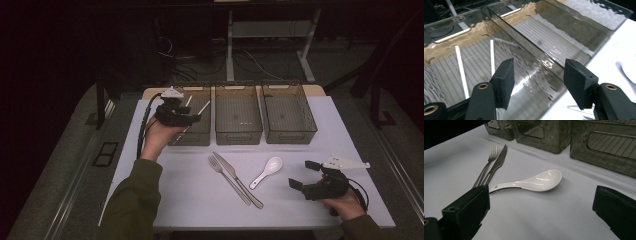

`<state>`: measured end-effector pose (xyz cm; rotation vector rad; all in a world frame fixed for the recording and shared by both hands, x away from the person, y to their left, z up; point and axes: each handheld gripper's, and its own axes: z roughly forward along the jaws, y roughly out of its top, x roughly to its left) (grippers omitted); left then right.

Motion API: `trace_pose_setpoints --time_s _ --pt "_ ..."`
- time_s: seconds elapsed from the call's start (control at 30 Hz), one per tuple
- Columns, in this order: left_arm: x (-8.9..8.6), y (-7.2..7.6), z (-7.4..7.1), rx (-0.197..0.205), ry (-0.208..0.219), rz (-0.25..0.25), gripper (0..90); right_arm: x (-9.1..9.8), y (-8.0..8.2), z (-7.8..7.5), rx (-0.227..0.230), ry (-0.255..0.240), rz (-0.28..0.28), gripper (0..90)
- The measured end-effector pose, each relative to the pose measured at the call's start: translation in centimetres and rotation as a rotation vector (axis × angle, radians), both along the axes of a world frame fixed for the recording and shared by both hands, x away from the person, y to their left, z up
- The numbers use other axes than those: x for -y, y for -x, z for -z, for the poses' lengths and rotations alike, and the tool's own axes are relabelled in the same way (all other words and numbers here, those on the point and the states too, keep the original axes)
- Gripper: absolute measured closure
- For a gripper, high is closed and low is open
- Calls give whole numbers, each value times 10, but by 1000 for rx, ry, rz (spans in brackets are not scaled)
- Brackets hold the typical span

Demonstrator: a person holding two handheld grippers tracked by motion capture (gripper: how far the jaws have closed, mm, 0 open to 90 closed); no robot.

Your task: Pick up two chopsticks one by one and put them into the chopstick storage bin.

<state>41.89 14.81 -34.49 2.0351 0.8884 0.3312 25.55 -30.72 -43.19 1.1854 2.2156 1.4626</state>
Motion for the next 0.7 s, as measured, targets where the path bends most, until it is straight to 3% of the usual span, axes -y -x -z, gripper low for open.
trace_pose_setpoints --time_s 0.43,0.7 --pt "-2 57 14 27 45 59 294 0 0 0 -7 1 3 11" --pt "1 87 34 27 44 78 240 0 0 0 -10 2 4 11"
